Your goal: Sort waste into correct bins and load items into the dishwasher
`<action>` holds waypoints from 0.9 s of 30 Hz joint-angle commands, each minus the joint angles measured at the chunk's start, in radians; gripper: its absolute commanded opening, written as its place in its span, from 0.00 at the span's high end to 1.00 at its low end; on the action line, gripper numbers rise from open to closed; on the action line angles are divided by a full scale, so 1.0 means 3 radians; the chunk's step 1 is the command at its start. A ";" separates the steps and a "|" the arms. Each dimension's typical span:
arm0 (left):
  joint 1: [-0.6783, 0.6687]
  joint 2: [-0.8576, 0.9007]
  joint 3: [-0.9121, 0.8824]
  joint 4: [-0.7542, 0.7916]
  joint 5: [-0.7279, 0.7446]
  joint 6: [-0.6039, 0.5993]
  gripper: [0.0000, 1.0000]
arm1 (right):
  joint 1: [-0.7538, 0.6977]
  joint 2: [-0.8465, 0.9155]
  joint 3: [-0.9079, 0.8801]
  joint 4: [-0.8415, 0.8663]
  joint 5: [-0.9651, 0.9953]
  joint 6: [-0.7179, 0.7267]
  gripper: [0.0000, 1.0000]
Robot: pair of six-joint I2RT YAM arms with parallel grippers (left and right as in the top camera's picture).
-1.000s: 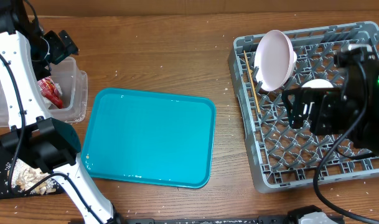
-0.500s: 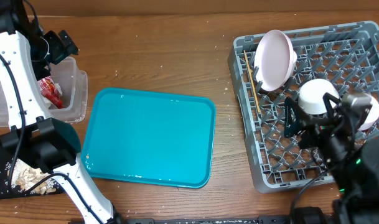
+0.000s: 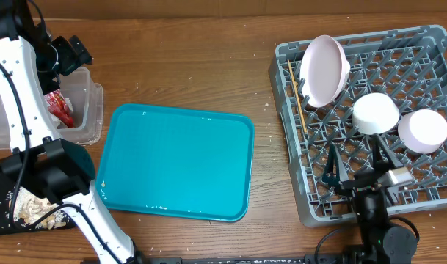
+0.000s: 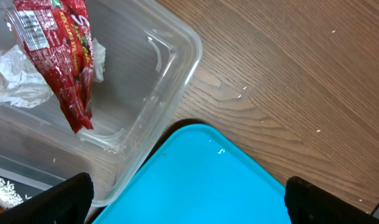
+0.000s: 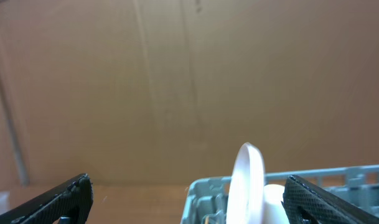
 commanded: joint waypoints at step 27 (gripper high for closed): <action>-0.0023 -0.0031 0.0045 0.0003 -0.0009 0.0052 0.00 | -0.0019 -0.0120 -0.0100 -0.1180 0.0493 -0.0024 0.00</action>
